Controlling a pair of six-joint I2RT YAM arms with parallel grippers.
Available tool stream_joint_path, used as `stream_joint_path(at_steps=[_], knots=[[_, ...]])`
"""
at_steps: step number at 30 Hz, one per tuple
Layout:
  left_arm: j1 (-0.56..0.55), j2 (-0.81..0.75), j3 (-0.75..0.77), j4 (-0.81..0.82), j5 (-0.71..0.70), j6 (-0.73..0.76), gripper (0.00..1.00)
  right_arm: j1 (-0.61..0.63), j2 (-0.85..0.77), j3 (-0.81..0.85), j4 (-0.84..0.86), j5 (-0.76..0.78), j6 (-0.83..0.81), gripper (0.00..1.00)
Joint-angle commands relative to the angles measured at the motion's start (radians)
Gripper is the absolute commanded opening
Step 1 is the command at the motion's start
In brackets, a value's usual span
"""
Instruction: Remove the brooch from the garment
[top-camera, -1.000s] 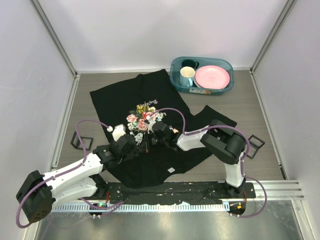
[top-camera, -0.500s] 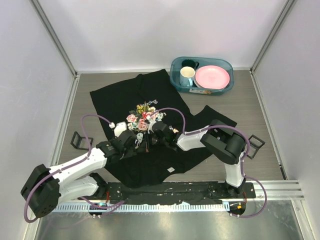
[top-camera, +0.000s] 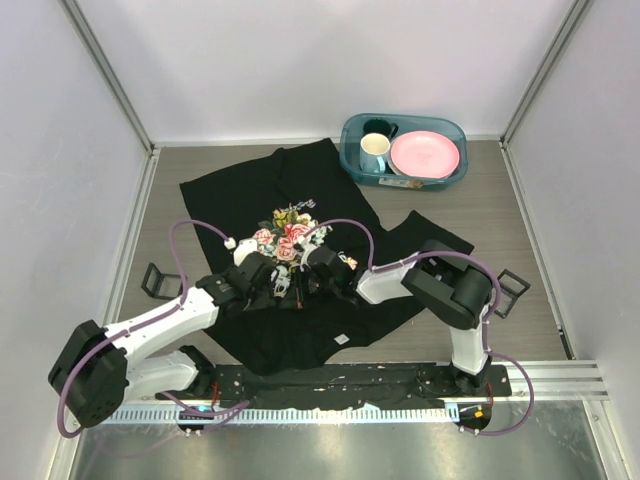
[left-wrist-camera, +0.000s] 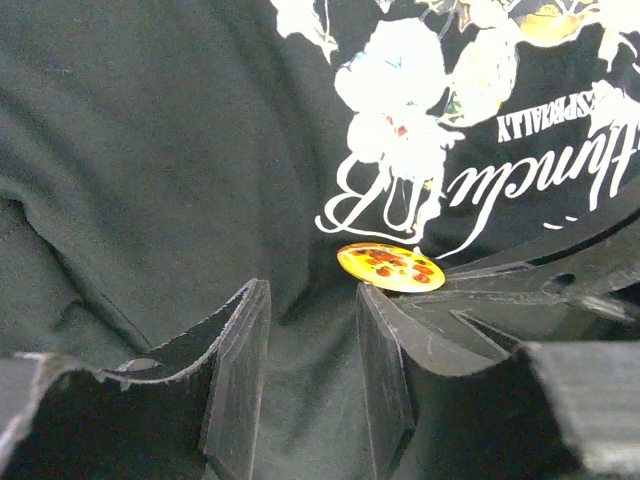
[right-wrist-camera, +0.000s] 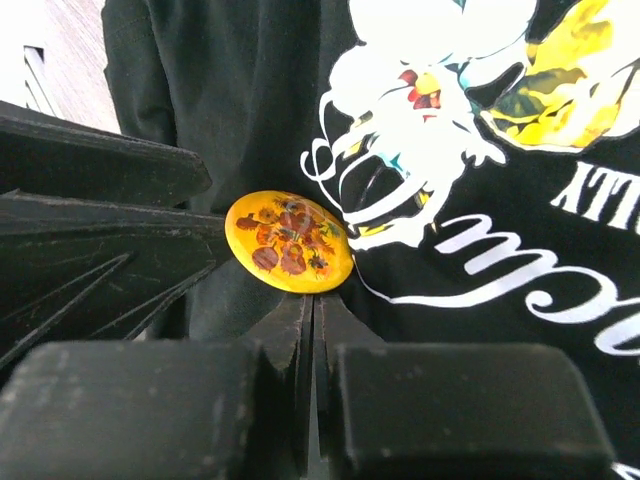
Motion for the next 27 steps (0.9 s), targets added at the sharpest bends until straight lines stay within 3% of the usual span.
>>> stream_joint_path(at_steps=[1, 7, 13, 27], knots=[[0.008, 0.016, 0.030, 0.034, 0.015, 0.016, 0.43, -0.001, -0.089, -0.003, -0.080, 0.040, -0.098, 0.06], [0.009, 0.020, 0.002, 0.077, 0.029, 0.003, 0.43, -0.001, -0.182, 0.029, -0.211, 0.092, -0.240, 0.08], [0.009, 0.022, 0.007, 0.091, 0.018, 0.003, 0.43, -0.001, -0.160, 0.109, -0.288, 0.092, -0.354, 0.12], [0.009, 0.056, 0.006, 0.134, 0.043, -0.003, 0.42, -0.003, -0.118, 0.131, -0.245, 0.040, -0.357, 0.29]])
